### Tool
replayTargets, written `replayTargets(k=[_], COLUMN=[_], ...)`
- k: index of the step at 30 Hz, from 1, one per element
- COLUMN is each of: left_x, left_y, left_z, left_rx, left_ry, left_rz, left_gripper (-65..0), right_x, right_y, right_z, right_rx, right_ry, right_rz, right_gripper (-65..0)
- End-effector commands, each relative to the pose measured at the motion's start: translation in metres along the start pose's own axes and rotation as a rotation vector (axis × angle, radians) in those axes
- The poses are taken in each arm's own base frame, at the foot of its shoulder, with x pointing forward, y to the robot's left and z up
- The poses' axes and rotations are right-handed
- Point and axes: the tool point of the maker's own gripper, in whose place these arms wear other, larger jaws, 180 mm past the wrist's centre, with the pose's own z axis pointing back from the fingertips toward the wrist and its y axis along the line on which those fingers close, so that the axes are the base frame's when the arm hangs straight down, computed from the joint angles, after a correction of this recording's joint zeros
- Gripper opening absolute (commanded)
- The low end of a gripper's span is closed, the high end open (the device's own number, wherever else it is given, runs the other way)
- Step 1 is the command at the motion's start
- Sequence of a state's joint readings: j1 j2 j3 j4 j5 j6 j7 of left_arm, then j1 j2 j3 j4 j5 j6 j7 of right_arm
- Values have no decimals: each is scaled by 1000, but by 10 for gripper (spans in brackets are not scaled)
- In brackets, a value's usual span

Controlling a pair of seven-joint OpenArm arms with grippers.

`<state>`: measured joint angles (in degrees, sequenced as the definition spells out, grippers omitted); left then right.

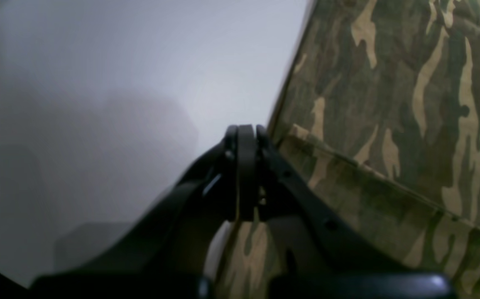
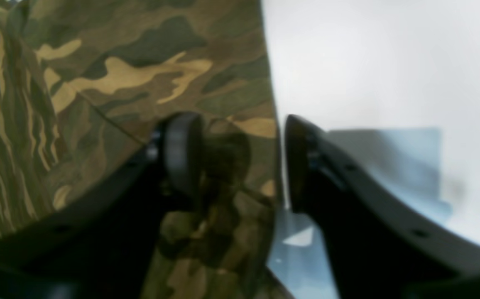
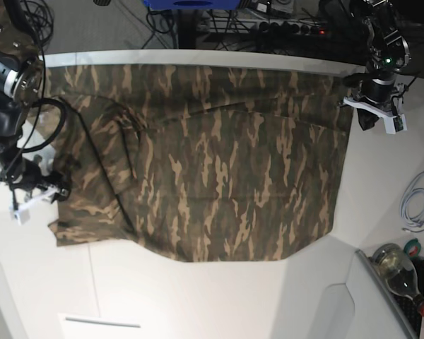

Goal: Layout the t-shirt on the table in an organized manner, then fold the t-shirt properly
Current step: 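Grasp the shirt's side edges with both grippers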

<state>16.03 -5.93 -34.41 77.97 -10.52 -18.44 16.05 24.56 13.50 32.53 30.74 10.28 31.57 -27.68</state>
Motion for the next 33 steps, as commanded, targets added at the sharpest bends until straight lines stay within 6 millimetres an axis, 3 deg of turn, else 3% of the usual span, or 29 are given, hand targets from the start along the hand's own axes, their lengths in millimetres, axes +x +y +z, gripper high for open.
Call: replayTargets(k=[1,5,7,12,15,22,25,28,30,33], left_x=[16,20,21,33,44,75,92,106,109,109], left_y=[4,7,8,5,6,-4,-8,-16,-20,-25], left_z=[0,0,0,-5,-10,-49,-65,-79,-87,-101], left_rx=[3,6,6,2,-3,-35,-42,-55,-63,-73], left_ry=[-49,-53,-55,-80,-93,-114,-132,-140,-133,-109], left_rz=[-12,-22,-23,-23,-44,-20,17,53,71,109], left_gripper=[-650,-650,-650,-650,-650,-650,-647,-420,-311,-235], right_x=[24,25,27,51,60,63,63,56,52,45], right_y=[3,1,1,-2,9,34,43,58,66,76], right_z=[5,6,7,25,40,89,100,98,99,96], right_rx=[9,6,6,-28,-48,-116,-127,-111,-103,-85], right_ry=[-49,-53,-56,-133,-163,-246,-264,-242,-236,-223], right_rz=[18,19,21,95,166,325,364,442,479,513], right_gripper=[-446,-609,-650,-650,-650,-650,-650,-650,-650,-650])
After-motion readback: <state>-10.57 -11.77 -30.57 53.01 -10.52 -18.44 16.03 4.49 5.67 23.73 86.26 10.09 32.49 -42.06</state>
